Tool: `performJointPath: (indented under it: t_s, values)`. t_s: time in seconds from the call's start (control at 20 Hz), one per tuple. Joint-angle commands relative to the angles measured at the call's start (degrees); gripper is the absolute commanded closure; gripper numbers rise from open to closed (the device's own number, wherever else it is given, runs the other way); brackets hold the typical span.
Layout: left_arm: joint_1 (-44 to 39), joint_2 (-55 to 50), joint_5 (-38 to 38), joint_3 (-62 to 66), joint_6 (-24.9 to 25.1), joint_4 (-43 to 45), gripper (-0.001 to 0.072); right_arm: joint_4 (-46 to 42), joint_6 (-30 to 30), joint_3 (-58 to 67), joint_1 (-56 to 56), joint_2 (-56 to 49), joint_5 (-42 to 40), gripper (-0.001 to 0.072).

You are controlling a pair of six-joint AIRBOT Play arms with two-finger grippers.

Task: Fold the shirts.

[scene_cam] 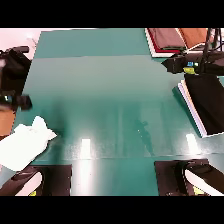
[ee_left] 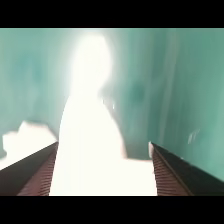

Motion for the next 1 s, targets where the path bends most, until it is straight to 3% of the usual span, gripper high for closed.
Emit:
performJointPath:
  t_s: [0.0, 0.25, 0.3, 0.35, 0.4, 0.6, 0.8, 0.95]
  values:
    - [7.04, 1.57, 4.61, -16.41, -0.94, 2.29, 0.0044, 0.0, 0.02, -0.02, 0.04, -0.02, 0.02, 0.0692]
    - [7.87, 1.6, 8.74, -21.68, -3.15, 4.57, 0.0047, 0.0, 0.02, -0.02, 0.04, -0.02, 0.0, 0.0692]
    - [7.87, 1.6, 8.68, -21.44, -3.3, 4.57, 0.0182, 0.02, 0.02, -0.02, 0.04, -0.02, 0.0, 0.0692]
    - [7.87, 1.62, 8.5, -20.76, -3.1, 4.57, 0.0505, 0.02, 0.02, -0.02, 0.04, -0.02, -0.02, 0.0693]
    - [7.87, 1.81, 8.52, -19.23, -3.13, 4.37, 0.0685, 0.02, 0.02, 0.0, 0.02, 0.0, -0.17, 0.0692]
    - [4.26, 1.97, 6.6, -1.16, -3.06, 1.27, 0.0685, -0.04, 0.02, 5.33, 0.02, -0.02, -0.52, 0.0692]
    - [-13.68, 1.92, 10.88, 23.45, -1.49, 1.38, 0.0686, -0.68, 0.02, 14.69, -0.04, -0.02, -0.7, 0.0693]
    - [-27.93, 0.0, 16.87, 36.68, 4.46, 1.95, 0.0687, -0.63, 0.04, 20.9, -1.75, -0.04, -1.07, 0.0693]
